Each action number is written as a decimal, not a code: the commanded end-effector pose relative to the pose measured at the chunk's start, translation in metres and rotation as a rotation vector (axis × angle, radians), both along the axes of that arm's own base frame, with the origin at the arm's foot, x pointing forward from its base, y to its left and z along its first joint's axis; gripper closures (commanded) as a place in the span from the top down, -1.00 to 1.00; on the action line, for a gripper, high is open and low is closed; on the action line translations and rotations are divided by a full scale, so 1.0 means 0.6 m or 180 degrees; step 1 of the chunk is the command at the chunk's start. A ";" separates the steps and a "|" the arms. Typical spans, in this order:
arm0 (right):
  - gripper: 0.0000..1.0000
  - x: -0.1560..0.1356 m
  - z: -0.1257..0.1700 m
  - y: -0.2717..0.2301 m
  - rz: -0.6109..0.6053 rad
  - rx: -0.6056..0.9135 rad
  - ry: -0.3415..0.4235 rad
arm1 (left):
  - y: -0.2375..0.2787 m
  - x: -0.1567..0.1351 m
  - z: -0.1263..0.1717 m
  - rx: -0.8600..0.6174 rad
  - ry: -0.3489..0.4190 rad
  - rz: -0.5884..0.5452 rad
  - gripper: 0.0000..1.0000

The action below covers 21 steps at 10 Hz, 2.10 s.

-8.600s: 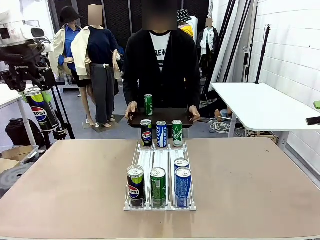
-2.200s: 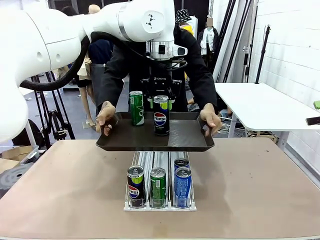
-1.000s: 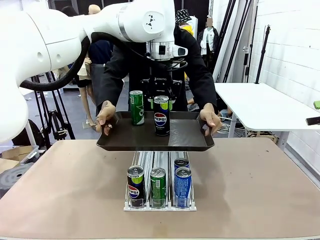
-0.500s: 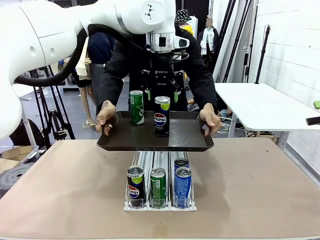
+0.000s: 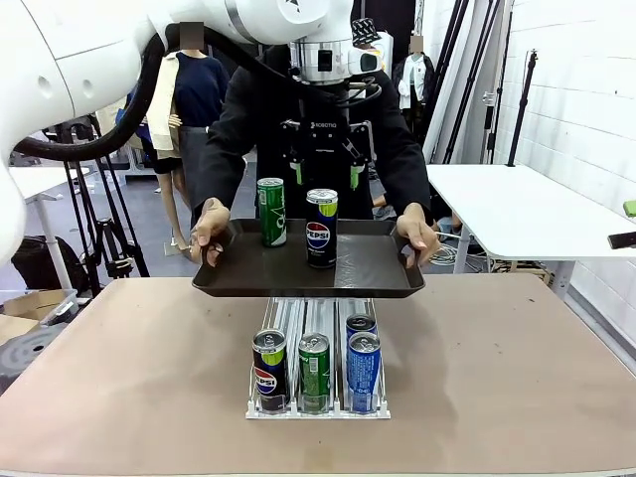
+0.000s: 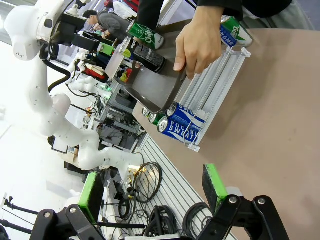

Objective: Retrieve and hand over the desired beverage to the person.
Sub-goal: Place the picked can on the Handle tray extended by the person.

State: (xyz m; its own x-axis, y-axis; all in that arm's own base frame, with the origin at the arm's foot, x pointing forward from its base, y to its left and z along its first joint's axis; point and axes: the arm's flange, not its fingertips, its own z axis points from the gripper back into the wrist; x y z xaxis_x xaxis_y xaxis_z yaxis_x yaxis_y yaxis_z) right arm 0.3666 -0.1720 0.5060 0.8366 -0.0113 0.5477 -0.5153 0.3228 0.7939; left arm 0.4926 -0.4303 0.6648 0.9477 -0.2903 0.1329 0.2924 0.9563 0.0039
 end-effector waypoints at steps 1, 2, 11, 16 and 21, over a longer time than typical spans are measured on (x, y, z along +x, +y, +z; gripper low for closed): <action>1.00 -0.002 -0.003 0.004 -0.0037 -0.0011 -0.0018 | 0.000 0.002 -0.003 -0.0008 0.0018 0.0000 1.00; 1.00 -0.002 -0.003 0.004 -0.0037 -0.0011 -0.0018 | 0.000 0.002 -0.003 -0.0008 0.0018 0.0000 1.00; 1.00 -0.002 -0.003 0.004 -0.0037 -0.0011 -0.0018 | 0.000 0.002 -0.003 -0.0008 0.0018 0.0000 1.00; 1.00 -0.002 -0.003 0.004 -0.0037 -0.0011 -0.0018 | 0.106 -0.021 0.066 -0.0470 -0.0139 0.0419 1.00; 1.00 -0.002 -0.003 0.004 -0.0037 -0.0011 -0.0018 | 0.395 -0.054 0.097 -0.1173 -0.0025 0.1054 1.00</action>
State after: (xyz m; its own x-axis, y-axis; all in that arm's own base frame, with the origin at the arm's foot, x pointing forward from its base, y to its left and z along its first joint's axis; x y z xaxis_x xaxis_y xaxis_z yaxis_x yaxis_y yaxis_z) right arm 0.3664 -0.1726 0.5058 0.8367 -0.0129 0.5475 -0.5146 0.3234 0.7941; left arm 0.4945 -0.2433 0.7687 0.9815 0.0573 0.1825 -0.0033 0.9590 -0.2835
